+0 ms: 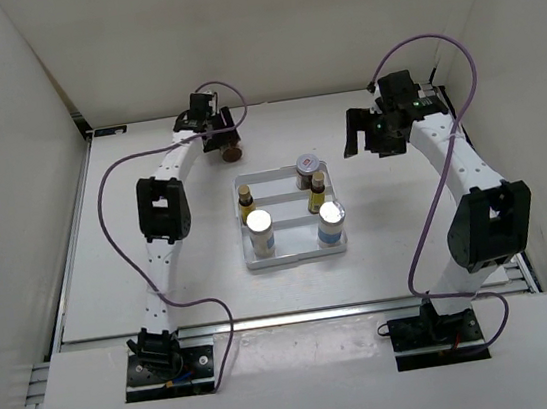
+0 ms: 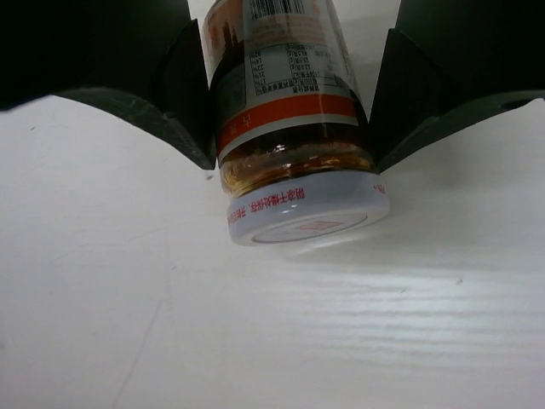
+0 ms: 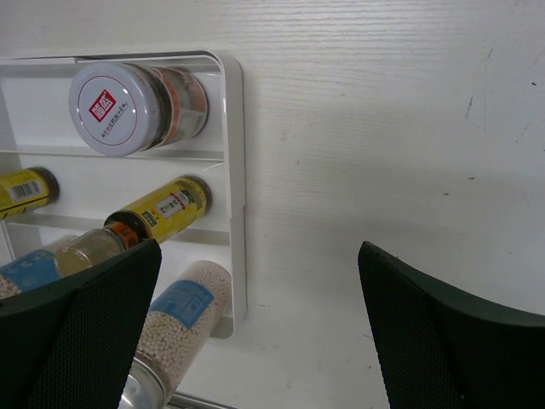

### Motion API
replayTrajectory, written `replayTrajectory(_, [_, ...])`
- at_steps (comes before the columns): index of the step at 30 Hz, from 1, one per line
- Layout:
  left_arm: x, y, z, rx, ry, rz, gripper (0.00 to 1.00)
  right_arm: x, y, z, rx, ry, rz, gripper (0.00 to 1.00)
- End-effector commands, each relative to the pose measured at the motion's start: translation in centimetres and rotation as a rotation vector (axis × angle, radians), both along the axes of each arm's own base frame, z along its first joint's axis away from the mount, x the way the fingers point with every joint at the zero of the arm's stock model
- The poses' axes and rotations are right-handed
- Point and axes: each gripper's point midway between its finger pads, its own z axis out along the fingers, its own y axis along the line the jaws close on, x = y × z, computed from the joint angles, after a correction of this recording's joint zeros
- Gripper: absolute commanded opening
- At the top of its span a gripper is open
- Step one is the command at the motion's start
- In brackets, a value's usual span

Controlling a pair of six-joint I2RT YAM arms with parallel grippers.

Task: Organize the condiment bottles

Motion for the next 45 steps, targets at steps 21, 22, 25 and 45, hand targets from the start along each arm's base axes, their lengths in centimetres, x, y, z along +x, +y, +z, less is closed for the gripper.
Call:
replayTrajectory(21, [-6.8,4.6,11.5,0.085,-0.460,-0.056,0.11,-2.0,0.6,5.3,0.090,-0.118,0.020,1.00])
replayTrajectory(22, [-6.8,4.9,12.0,0.098,-0.496,-0.047,0.11,-2.0,0.6,5.3,0.090,-0.118,0.020,1.00])
replayTrajectory(25, [-8.3,5.8,12.0,0.209,-0.534,0.002,0.11,-2.3,0.7,5.2,0.096,-0.113,0.026,1.00])
replayTrajectory(45, [-13.7,9.4,12.1,0.320,-0.662,0.135,0.74,-4.0,0.9,6.2,0.125,-0.137,0.046,1.00])
